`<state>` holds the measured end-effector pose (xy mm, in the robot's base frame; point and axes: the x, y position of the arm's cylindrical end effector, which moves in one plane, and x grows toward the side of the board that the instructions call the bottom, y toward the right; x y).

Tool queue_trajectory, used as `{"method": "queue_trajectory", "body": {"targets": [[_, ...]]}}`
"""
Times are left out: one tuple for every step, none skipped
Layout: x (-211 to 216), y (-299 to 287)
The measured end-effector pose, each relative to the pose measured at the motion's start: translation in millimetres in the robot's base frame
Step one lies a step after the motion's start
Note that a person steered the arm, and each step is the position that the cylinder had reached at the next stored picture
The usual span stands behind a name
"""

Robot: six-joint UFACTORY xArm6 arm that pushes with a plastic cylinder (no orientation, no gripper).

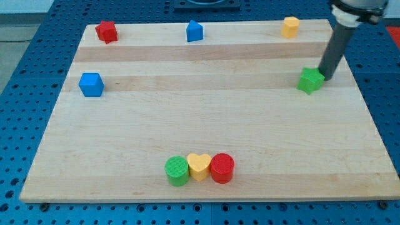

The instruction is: Move the green star to the top side of the red circle

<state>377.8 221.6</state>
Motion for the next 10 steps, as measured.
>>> {"method": "queue_trajectory", "body": {"targets": [[0.0,-28.9],[4.7,-37.8],[24.8,-53.4],[61.1,-67.9],[102.7,-93.1],[136.7,-118.0],[148.3,-138.1],[157.2,-156.5],[165.2,-161.0],[162.0,-161.8]]}}
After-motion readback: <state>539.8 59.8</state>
